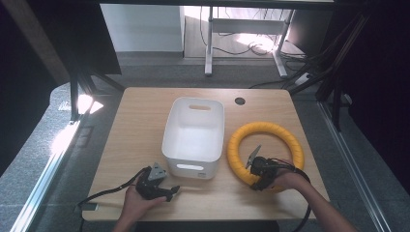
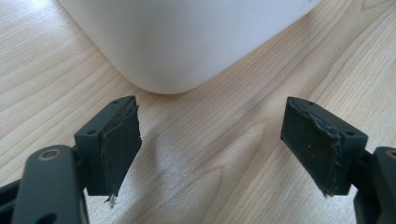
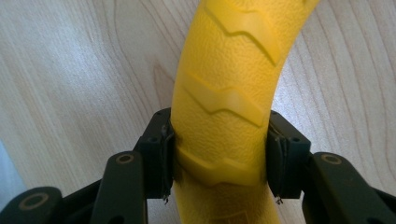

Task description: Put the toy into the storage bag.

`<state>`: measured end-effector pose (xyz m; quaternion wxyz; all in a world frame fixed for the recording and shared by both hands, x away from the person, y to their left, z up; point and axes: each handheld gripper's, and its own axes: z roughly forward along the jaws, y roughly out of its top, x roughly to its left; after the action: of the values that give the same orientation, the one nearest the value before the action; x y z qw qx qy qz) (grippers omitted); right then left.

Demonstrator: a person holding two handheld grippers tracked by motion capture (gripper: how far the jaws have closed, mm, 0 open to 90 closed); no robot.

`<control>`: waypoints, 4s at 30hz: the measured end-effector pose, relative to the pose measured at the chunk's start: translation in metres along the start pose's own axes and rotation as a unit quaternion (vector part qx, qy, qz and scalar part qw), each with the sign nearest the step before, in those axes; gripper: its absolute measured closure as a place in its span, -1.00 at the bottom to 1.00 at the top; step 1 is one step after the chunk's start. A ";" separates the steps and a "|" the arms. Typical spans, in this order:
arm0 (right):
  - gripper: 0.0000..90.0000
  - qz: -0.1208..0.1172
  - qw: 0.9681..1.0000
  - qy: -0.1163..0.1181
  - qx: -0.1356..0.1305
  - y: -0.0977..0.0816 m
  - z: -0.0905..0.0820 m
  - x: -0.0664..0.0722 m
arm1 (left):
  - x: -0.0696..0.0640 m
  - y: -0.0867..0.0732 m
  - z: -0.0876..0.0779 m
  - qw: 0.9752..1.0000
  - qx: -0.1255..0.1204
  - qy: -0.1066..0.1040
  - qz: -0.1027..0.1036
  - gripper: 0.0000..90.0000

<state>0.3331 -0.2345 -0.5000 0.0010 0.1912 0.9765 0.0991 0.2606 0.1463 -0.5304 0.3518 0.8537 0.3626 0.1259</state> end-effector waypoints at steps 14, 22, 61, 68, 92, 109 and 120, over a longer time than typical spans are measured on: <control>0.13 0.030 0.993 0.063 -0.100 -0.009 -0.034 -0.012 | 0.000 0.000 0.000 1.000 0.000 0.000 0.000 -0.56; 0.14 0.051 0.980 0.089 -0.173 -0.017 -0.059 -0.019 | 0.000 0.000 0.000 1.000 0.001 0.000 0.001 -0.56; 0.14 0.089 0.913 0.068 -0.392 -0.057 -0.130 -0.033 | 0.001 0.000 0.001 1.000 -0.001 0.001 0.004 -0.56; 0.14 0.088 0.908 0.067 -0.404 -0.056 -0.137 -0.033 | 0.001 0.000 0.001 1.000 -0.001 0.001 0.004 -0.56; 0.14 0.072 0.894 0.080 -0.434 -0.039 -0.142 -0.033 | 0.001 0.000 0.002 1.000 0.004 0.001 0.008 -0.56; 0.13 0.054 0.880 0.096 -0.463 -0.019 -0.148 -0.032 | 0.001 0.001 0.001 1.000 0.002 0.003 0.007 -0.56; 0.13 0.043 0.875 0.100 -0.471 -0.008 -0.153 -0.029 | 0.001 0.000 0.001 1.000 0.006 0.004 0.009 -0.56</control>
<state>0.3513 -0.2819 -0.3526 -0.0113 0.1990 0.8000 0.5659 0.2626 0.1464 -0.5312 0.3439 0.8586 0.3572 0.1302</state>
